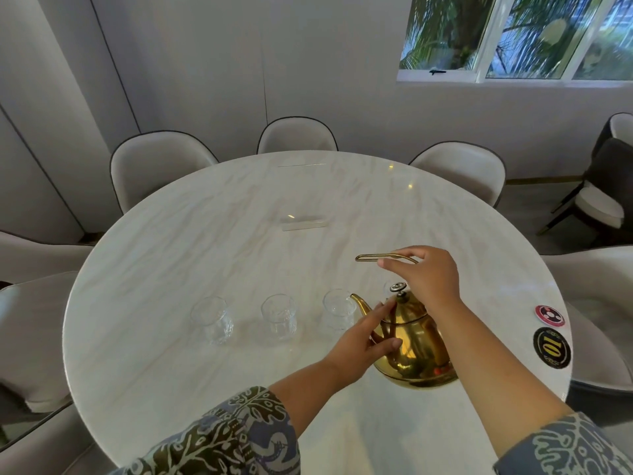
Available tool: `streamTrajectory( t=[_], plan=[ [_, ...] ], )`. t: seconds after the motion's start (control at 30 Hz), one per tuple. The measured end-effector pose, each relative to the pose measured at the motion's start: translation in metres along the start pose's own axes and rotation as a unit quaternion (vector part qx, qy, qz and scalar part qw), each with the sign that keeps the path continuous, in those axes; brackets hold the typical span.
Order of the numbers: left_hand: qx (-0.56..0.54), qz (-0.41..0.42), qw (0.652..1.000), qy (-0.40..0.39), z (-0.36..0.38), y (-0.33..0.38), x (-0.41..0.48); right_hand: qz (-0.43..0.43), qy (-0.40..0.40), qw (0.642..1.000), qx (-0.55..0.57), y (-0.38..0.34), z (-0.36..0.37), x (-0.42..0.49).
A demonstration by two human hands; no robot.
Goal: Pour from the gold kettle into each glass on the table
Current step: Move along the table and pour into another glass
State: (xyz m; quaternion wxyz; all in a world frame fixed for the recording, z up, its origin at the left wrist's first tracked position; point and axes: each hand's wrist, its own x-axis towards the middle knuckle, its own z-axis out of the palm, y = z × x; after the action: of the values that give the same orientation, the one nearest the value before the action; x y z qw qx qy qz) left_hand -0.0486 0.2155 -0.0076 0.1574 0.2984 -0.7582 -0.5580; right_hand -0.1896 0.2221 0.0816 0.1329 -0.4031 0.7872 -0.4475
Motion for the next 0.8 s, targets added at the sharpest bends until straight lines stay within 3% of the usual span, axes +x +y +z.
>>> streamTrajectory(
  t=[0.37, 0.8],
  plan=[
    [0.083, 0.016, 0.996, -0.01, -0.012, -0.002, -0.018, 0.003, 0.041, 0.992, 0.12, 0.006, 0.0, -0.023],
    [0.047, 0.004, 0.997, 0.066, -0.048, -0.006, -0.064, -0.038, -0.016, 0.991, 0.127, -0.039, 0.035, -0.036]
  ],
)
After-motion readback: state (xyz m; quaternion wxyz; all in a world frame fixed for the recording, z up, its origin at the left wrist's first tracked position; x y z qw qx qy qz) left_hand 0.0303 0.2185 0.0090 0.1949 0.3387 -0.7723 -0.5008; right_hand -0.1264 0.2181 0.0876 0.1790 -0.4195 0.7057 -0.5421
